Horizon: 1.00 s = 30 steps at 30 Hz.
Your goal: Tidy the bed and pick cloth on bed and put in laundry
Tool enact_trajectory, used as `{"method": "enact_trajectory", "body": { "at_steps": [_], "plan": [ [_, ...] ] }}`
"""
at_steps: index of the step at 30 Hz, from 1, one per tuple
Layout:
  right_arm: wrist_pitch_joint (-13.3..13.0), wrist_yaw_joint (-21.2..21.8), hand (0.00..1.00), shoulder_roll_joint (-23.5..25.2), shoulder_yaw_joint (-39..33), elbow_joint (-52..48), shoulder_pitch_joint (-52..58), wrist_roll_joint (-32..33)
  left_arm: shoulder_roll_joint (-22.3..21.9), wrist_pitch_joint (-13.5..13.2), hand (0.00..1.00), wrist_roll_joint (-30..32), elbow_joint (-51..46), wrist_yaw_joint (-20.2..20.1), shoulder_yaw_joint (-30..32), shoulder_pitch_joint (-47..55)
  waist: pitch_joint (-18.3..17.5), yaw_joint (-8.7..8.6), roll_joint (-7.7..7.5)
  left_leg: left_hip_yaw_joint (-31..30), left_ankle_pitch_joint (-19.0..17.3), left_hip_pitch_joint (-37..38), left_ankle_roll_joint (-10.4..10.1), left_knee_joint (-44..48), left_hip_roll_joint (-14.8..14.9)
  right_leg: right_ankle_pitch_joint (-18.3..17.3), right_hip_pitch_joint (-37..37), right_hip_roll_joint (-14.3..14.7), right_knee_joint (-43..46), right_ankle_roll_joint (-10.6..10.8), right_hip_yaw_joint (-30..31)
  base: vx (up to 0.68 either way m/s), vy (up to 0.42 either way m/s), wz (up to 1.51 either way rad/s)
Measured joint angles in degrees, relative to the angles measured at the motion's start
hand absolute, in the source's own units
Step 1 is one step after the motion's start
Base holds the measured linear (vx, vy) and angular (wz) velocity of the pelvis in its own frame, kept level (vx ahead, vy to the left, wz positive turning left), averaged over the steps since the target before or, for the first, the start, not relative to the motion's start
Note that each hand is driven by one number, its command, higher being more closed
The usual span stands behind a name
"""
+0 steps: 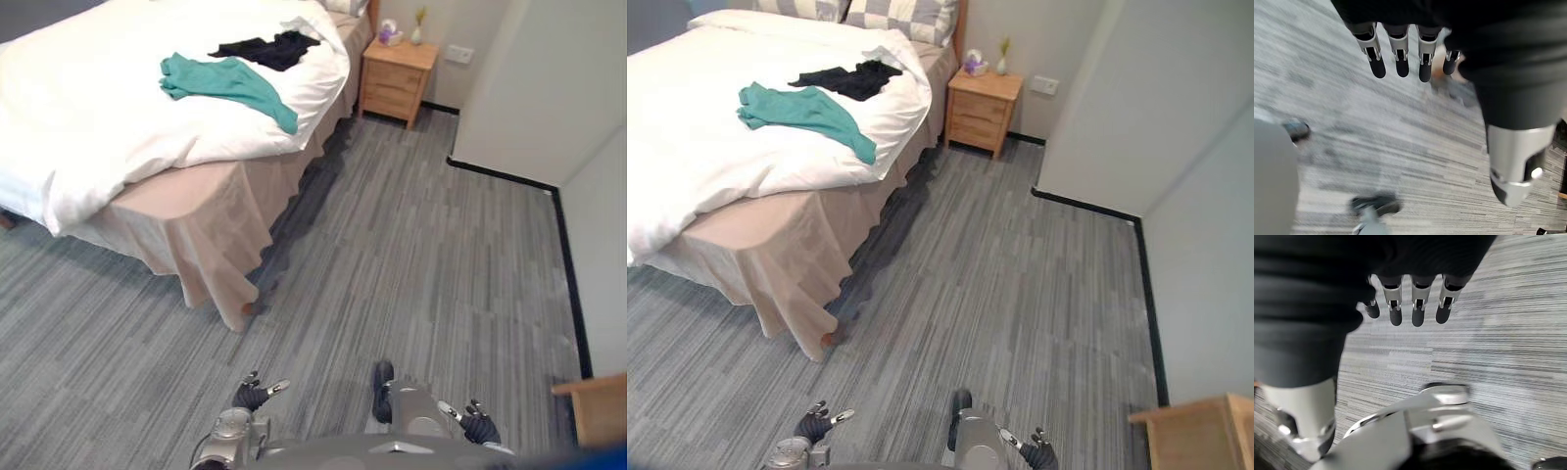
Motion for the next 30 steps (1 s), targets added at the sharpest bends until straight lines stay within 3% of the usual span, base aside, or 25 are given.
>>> {"method": "enact_trajectory", "body": {
  "at_steps": [2, 4, 5, 7, 9, 10, 12, 14, 15, 16, 17, 18, 19, 20, 21, 22, 23, 24, 26, 29, 30],
  "plan": [
    [0.1, -0.4, 0.0, -1.9, 0.5, 0.3, -1.4, -0.1, -1.5, 0.0, 0.0, -0.1, 1.1, 0.2, 0.3, -0.7, 0.2, 0.37, 2.81, -0.6, -0.7, 0.0, 0.2, 4.2, 2.6, -6.4, -2.7, 2.1, 8.7, -3.8, -0.3, 0.5, -0.307, -0.07],
    [0.8, -0.6, 0.0, -2.7, 0.6, 1.0, -2.5, -0.8, -2.0, -0.1, 0.0, -0.5, 1.4, 1.3, 0.8, -0.6, 0.2, 0.27, 4.54, -1.3, 0.5, -4.2, -1.6, 14.8, 4.7, -9.6, -1.5, 3.4, 9.9, -4.7, -1.8, 0.51, -0.284, 0.07],
    [1.5, -0.6, 0.0, -3.4, 0.8, 1.6, -2.5, -2.7, -2.5, -0.7, 0.0, -1.1, 1.3, 1.9, 1.8, -0.5, 0.6, 0.23, 5.34, -2.9, 5.6, -11.2, -3.7, 30.5, 6.7, -10.8, 2.6, 4.7, 7.0, -5.5, -3.1, 0.45, -0.205, 0.32],
    [2.0, -0.9, 0.0, -4.0, 1.5, 1.9, -2.6, -4.9, -3.3, -2.7, 0.0, -2.1, 0.6, 2.4, 4.1, -0.1, 1.7, 0.57, 5.5, -2.3, 7.1, -19.6, -3.8, 49.6, 9.7, -11.3, 10.6, 6.4, 0.9, -6.4, -4.3, 0.45, -0.176, 0.43],
    [2.4, -0.7, 0.0, -4.0, 2.7, 2.0, -2.4, -7.1, -3.2, -4.0, 0.0, -2.4, -1.1, 2.8, 5.7, 0.4, 2.2, 1.37, 4.3, 1.4, 5.8, -25.2, -2.5, 56.1, 10.2, -11.3, 17.8, 6.1, -4.1, -6.0, -6.2, 0.37, -0.155, 0.37],
    [2.6, -0.6, 0.0, -4.0, 2.9, 2.1, -2.4, -8.1, -3.2, -4.4, 0.0, -2.6, -1.6, 2.9, 5.8, 0.4, 2.3, 2.11, 4.07, 3.7, 5.1, -27.0, -2.2, 54.7, 9.8, -10.9, 20.9, 5.7, -6.5, -6.2, -7.0, 0.38, -0.126, 0.35],
    [2.7, -0.4, 0.0, -4.1, 3.2, 1.9, -2.5, -10.6, -3.3, -5.4, 0.0, -2.8, -3.3, 2.5, 5.9, 0.5, 2.4, 3.79, 3.55, 11.6, 4.1, -30.0, -1.9, 39.6, 6.3, -10.8, 25.9, 3.7, -10.7, -5.4, -9.8, 0.12, 0.013, 0.37],
    [2.5, -0.4, 0.0, -4.1, 3.2, 1.4, -2.6, -10.8, -3.4, -6.0, 0.0, -3.1, -3.3, 2.2, 6.1, 0.4, 2.5, 3.65, 3.31, 18.1, 7.3, -29.7, -0.8, 24.9, 3.5, -11.3, 27.9, 2.4, -12.0, -4.0, -12.7, -0.1, 0.119, 0.65],
    [2.3, -0.4, 0.0, -4.2, 3.2, 0.7, -2.2, -11.1, -3.7, -6.2, 0.0, -3.2, -3.1, 2.2, 6.2, 0.6, 2.2, 3.16, 3.82, 23.1, 15.4, -29.8, 1.6, 15.0, 1.8, -12.4, 29.2, 2.5, -12.1, -2.3, -15.4, 0.09, 0.207, 1.16],
    [2.1, -0.4, 0.0, -4.1, 3.1, 0.8, -1.9, -11.3, -3.9, -6.3, 0.0, -3.6, -3.1, 2.2, 6.3, 0.9, 2.1, 3.37, 3.86, 27.0, 18.4, -29.4, 9.2, 10.6, 0.8, -13.6, 30.5, 3.0, -12.1, -0.4, -17.3, 0.24, 0.198, 1.21],
    [2.1, -0.4, 0.0, -3.5, 3.2, 0.9, -1.9, -11.3, -3.6, -6.2, 0.0, -4.2, -3.1, 2.2, 6.5, 0.8, 1.6, 3.36, 3.18, 27.0, 18.0, -28.5, 9.3, 8.9, -0.6, -13.8, 31.1, 2.5, -12.1, 0.0, -18.4, 0.44, 0.169, 1.08],
    [1.9, -0.5, 0.0, -2.4, 3.8, 0.9, -2.2, -11.8, -3.0, -6.0, 0.0, -5.2, -3.1, 2.2, 7.6, 1.0, 0.7, 3.91, 0.66, 26.0, 18.2, -27.8, 9.2, 4.7, -3.6, -14.3, 31.2, 1.0, -12.1, 1.0, -19.5, 0.46, 0.11, 0.85],
    [1.7, -0.7, 0.0, -1.5, 4.5, 0.3, -2.7, -12.1, -2.7, -5.6, 0.0, -5.5, -3.1, 2.3, 8.6, 0.7, 0.0, 5.19, -0.88, 25.0, 18.2, -27.6, 9.2, 2.3, -5.8, -14.5, 30.9, -0.1, -11.6, 1.4, -20.3, 0.44, 0.104, 0.71],
    [1.5, -0.9, 0.0, -1.3, 4.7, 0.0, -3.0, -12.8, -2.6, -5.1, 0.0, -5.5, -3.0, 2.3, 8.6, 0.5, 0.0, 5.24, -1.23, 24.2, 18.0, -27.4, 9.2, 1.8, -6.5, -14.4, 30.9, -0.6, -10.6, 1.7, -20.7, 0.42, 0.158, 0.72],
    [1.5, -1.2, 0.0, -1.4, 4.9, 0.0, -3.8, -13.4, -2.3, -4.2, 0.0, -5.5, -2.9, 2.6, 8.6, 0.5, 0.1, 5.37, -1.29, 22.6, 17.2, -25.8, 9.4, 1.1, -7.5, -14.8, 30.0, -2.3, -4.4, 3.5, -20.5, 0.32, 0.172, 0.68],
    [1.5, -1.2, 0.0, -1.9, 4.8, -0.1, -4.3, -13.5, -2.4, -3.5, 0.0, -5.4, -2.6, 3.0, 8.4, 0.6, 0.1, 5.46, -0.88, 21.1, 16.3, -23.0, 9.4, 0.1, -8.0, -14.6, 27.3, -4.8, 7.4, 3.4, -19.7, 0.27, 0.171, 0.63],
    [1.5, -1.3, 0.0, -2.0, 4.8, -0.3, -4.4, -13.5, -2.7, -3.1, 0.0, -5.3, -2.4, 3.6, 8.2, 0.6, 0.2, 5.4, -0.63, 20.0, 15.7, -21.1, 9.3, -0.8, -8.2, -13.9, 25.1, -6.4, 14.8, 1.9, -19.2, 0.2, 0.114, 0.66],
    [1.4, -1.3, 0.0, -2.0, 4.4, -0.7, -4.5, -13.5, -2.3, -2.6, 0.0, -5.3, -1.9, 4.0, 7.1, 0.5, 0.5, 4.97, -0.54, 17.7, 14.9, -17.8, 9.4, -1.7, -8.6, -16.5, 22.4, -8.2, 24.3, 0.7, -17.8, 0.12, 0.101, 0.89],
    [1.3, -1.4, 0.0, -2.0, 4.2, -1.4, -4.5, -13.5, -1.6, -2.6, 0.0, -5.7, -0.7, 4.3, 5.3, 0.4, 0.4, 4.07, -0.24, 13.5, 14.2, -14.4, 8.9, -2.8, -8.4, -19.8, 19.3, -8.1, 27.7, 0.3, -17.1, 0.01, 0.085, 1.1],
    [1.3, -1.9, 0.0, -1.9, 4.2, -1.9, -4.0, -13.3, -1.4, -2.6, 0.0, -7.7, -0.6, 4.3, 4.5, 0.0, 0.5, 2.61, -0.05, 4.5, 14.0, -13.1, 8.2, -3.1, -7.0, -20.3, 14.1, -3.5, 18.2, -0.4, -11.5, -0.04, -0.01, 1.51],
    [1.4, -2.3, 0.0, -1.7, 4.2, -1.8, -3.3, -12.6, -1.2, -2.6, 0.0, -7.7, -0.6, 3.8, 3.7, -0.1, 0.4, 2.26, -0.24, 0.4, 14.0, -13.2, 7.2, -3.1, -7.1, -19.4, 13.2, -1.9, 11.8, 0.7, -7.1, 0.01, -0.083, 2.2]
  ]
}}
